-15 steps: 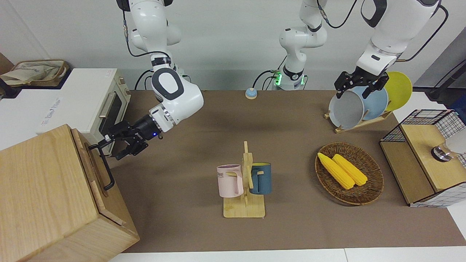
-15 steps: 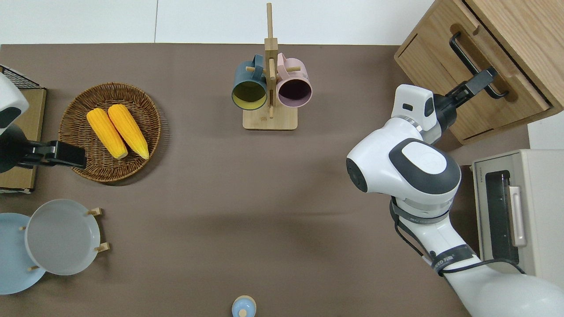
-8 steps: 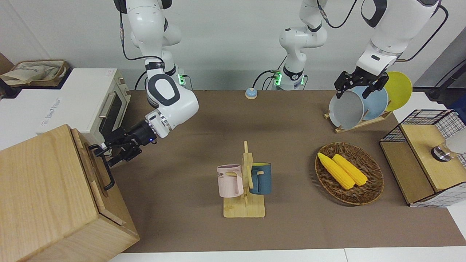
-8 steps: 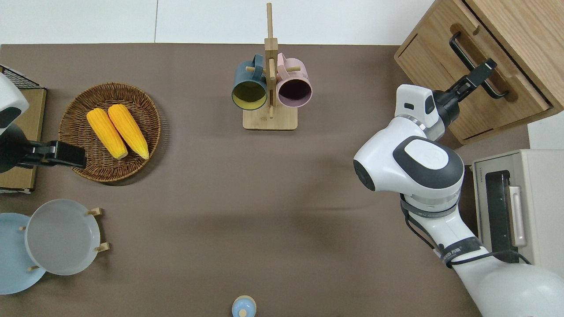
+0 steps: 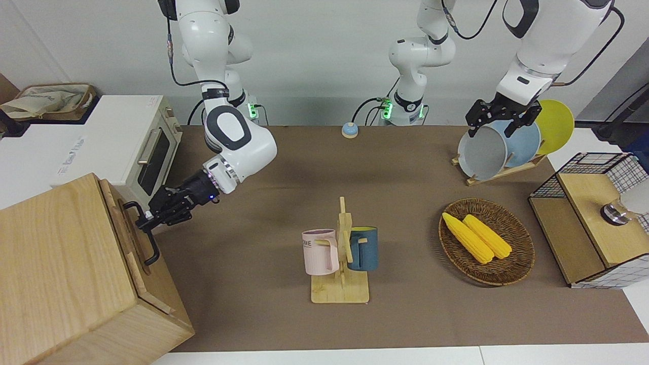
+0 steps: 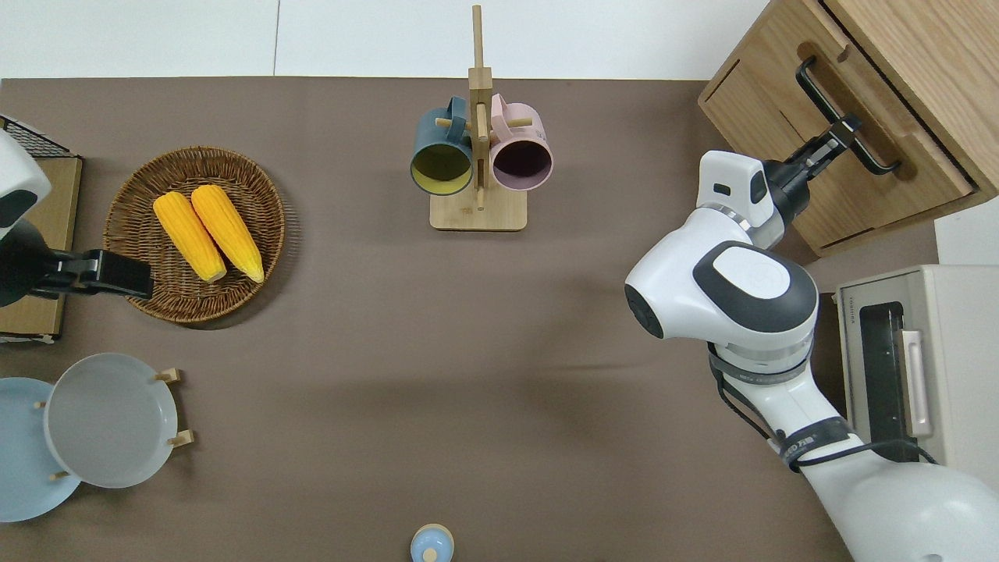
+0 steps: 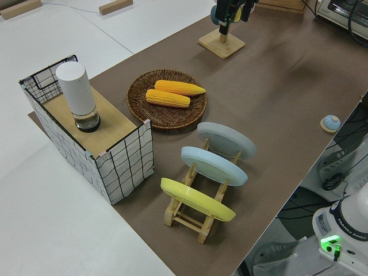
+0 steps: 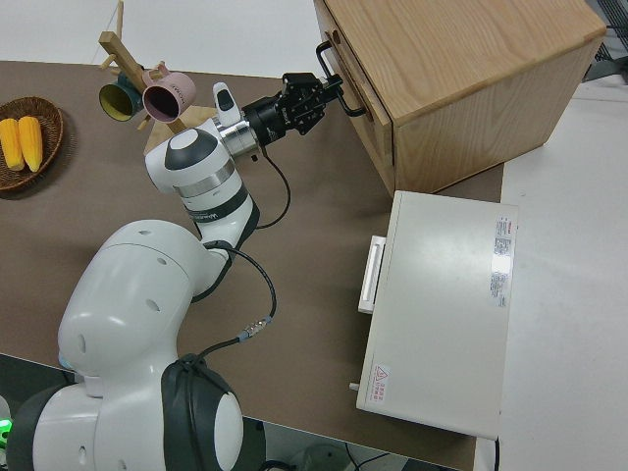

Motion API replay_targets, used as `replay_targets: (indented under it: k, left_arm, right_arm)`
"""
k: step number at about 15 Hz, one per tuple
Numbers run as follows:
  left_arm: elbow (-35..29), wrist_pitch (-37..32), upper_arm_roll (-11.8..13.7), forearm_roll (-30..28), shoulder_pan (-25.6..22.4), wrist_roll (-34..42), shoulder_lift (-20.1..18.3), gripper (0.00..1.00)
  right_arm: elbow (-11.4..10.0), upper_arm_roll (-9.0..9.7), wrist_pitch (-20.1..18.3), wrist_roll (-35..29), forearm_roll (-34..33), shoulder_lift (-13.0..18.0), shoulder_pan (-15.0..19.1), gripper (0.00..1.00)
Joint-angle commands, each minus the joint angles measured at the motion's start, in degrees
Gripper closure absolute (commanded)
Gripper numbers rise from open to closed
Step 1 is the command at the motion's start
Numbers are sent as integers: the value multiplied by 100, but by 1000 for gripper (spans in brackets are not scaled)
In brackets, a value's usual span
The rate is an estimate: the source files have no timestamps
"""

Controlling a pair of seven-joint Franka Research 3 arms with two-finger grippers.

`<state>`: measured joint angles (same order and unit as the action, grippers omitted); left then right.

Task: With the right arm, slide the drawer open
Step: 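Hook the right gripper onto the black bar handle of the drawer, then pull the drawer handle toward the robot with the right gripper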

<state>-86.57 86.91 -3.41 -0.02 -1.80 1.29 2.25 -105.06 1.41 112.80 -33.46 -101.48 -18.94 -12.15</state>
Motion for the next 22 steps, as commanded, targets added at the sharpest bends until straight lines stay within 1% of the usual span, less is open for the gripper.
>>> replay_targets:
  k: [1,3,5,10,13,17,19,22]
  left_arm:
    - [149,-113,-37,98,-22,56,65,7]
    - [149,-113,-37,98,-22,56,65,7]
    - [149,-113,-37,98,-22,56,65,7]
    - [149,-113,-37,98,-22,56,65,7]
    - [149,-113,-37,98,-22,56,65,7]
    - [149,-113,-37,98,-22,56,65,7]
    - [149,-113,-37,98,-22,56,65,7]
    - [149,-113,-37,98,-22,56,65,7]
  right_arm:
    - [29,53,102,-2,-126,-48,64,1000]
    - [29,70,49,-2,-108,-31,28,1000]
    - [20,79,-3,15,-30,-4,-129,1000]
    - [29,96,-609,77,418,-4,-621,1000]
    - [29,97,-1004,86,708,-31,-990,1000]
    - [29,97,-1409,94,911,-48,-1324,1000]
    - [55,132,-1681,103,1086,-57,-1509,1000]
    - [82,132,-1954,94,1411,-66,-1860,1000]
